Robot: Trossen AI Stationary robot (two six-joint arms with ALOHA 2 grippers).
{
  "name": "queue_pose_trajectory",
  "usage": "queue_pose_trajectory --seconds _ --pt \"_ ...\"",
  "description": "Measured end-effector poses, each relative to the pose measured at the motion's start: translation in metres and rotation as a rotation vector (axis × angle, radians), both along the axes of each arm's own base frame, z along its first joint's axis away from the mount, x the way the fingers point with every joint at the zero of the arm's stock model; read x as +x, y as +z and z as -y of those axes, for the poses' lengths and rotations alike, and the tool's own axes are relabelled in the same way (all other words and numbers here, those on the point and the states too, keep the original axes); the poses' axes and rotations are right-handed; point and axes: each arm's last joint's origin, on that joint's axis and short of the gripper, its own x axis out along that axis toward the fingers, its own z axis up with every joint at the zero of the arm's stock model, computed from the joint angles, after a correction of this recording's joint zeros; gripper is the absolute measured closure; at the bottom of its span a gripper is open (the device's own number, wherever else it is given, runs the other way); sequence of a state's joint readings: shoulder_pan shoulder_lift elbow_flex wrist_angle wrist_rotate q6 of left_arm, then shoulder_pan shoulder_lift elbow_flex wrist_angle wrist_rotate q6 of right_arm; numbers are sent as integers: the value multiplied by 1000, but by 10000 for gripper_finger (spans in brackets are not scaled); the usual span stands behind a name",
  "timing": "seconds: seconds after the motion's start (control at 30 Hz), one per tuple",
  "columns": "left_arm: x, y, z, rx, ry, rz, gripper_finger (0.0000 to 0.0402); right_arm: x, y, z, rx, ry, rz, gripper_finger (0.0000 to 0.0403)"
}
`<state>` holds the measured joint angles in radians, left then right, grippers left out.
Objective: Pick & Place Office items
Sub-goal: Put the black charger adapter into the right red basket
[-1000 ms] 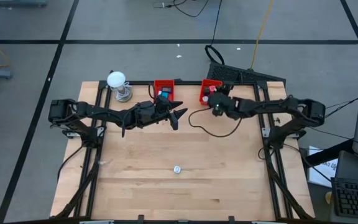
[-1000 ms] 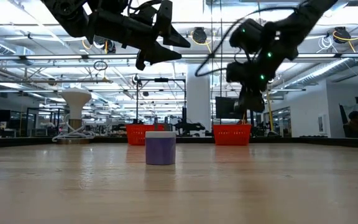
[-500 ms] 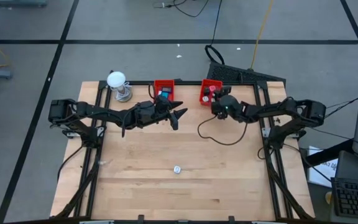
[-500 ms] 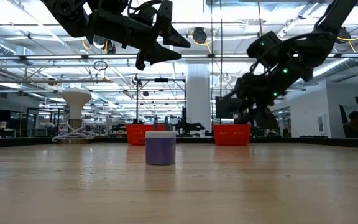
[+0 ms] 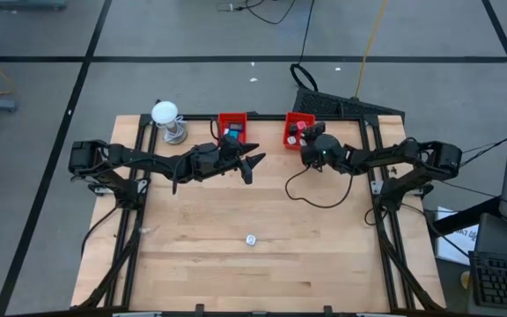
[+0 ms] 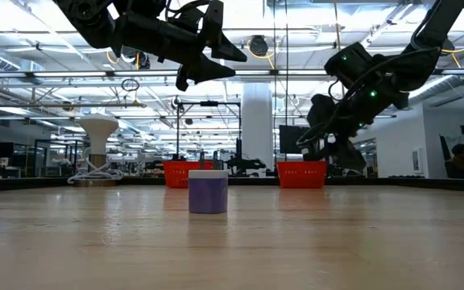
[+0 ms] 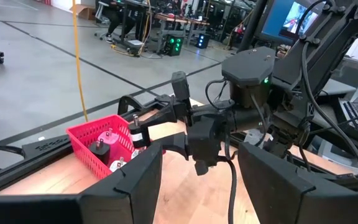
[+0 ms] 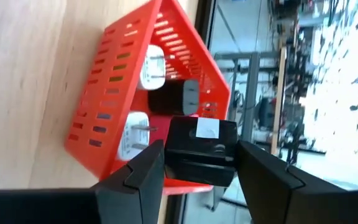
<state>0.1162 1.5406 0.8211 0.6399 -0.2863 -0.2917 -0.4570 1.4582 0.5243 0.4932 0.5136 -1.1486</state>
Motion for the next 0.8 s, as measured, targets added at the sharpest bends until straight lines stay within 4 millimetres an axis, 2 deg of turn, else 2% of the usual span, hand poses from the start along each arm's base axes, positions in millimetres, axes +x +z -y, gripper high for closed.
queue_pose_trajectory --seconds 0.2,0.47,0.8 --pt "0 0 0 0 1 0 188 -2 1 6 -22 89 -43 239" --pt "0 0 0 0 1 0 188 -7 4 18 -76 77 -72 239" --pt "0 0 0 0 1 0 188 -7 4 19 -166 158 -214 239"
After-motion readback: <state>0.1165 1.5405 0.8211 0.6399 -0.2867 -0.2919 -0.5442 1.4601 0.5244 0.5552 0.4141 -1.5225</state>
